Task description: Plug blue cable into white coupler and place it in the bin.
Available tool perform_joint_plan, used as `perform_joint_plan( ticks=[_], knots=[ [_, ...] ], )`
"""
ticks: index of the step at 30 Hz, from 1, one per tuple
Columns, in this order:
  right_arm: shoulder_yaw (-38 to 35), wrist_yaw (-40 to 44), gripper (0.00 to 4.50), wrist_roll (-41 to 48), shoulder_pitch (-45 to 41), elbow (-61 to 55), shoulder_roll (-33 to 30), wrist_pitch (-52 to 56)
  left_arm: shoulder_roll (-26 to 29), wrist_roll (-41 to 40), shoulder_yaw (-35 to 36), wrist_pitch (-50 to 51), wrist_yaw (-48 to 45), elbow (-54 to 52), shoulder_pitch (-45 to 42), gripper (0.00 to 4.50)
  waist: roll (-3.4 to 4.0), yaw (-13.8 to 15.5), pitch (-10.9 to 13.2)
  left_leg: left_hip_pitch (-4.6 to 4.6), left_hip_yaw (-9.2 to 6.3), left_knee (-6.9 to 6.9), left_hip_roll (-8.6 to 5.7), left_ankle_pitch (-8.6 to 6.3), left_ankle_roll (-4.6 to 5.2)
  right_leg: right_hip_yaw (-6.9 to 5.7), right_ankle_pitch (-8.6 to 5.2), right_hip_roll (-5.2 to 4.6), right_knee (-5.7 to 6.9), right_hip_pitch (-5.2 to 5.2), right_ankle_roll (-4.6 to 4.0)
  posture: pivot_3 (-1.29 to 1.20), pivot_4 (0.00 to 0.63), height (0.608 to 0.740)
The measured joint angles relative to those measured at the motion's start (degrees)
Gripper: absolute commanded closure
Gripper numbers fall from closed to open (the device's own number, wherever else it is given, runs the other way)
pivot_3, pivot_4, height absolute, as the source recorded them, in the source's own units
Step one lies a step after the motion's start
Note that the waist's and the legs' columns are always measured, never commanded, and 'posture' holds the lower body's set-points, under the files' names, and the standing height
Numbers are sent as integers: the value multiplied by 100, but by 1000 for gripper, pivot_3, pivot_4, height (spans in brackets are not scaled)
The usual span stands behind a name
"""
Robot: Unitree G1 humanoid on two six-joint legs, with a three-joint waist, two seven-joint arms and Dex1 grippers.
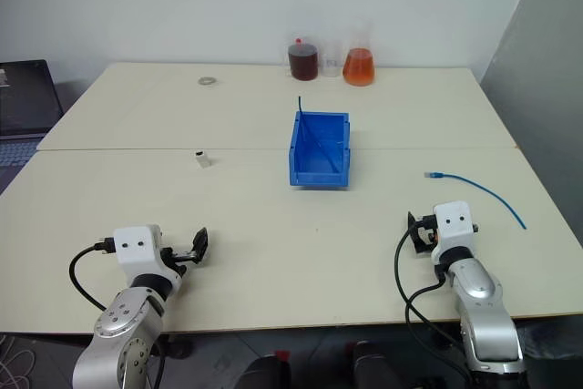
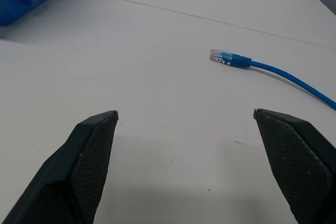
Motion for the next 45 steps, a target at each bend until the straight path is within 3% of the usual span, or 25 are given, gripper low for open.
perform_joint_plan(
  ticks=[16,25,30,34,37,45],
  knots=[
    [-4,-71,100,6,68,2,32,0,41,43,-70,-90,-104,0,-6,0,0,1,0,0,0,-1,0,0,0,-1,-1,0,-1,0,-1,0,150,740],
    [-80,131,100,115,-81,66,-137,0,410,-25,-650,-81,-807,-105,-74,0,-1,-7,2,-1,3,2,-2,0,0,2,0,0,-1,0,0,0,150,740],
    [-168,1198,100,408,-1217,1058,-1090,-112,1040,-309,-1278,50,-1872,-240,-925,0,-2,-17,13,8,7,9,-4,1,2,2,3,2,-1,9,5,0,150,740],
    [-74,2419,100,498,-2629,3137,-1861,-742,1440,-519,-1883,65,-2995,-12,-2010,0,-1,-27,22,9,8,4,-5,1,4,1,20,4,-4,13,31,0,150,740],
    [-86,2769,100,482,-3172,4345,-2207,-1169,1457,-510,-2289,4,-3529,355,-2559,0,4,-7,22,-3,2,-5,1,-7,17,-6,23,10,-37,17,17,0,150,740],
    [-477,3305,100,554,-3057,5478,-2878,-1454,1028,-302,-3377,-438,-4533,1416,-3559,0,12,115,24,-76,28,3,-11,-17,31,-11,35,-22,-69,-18,8,0,150,740]
  ],
)
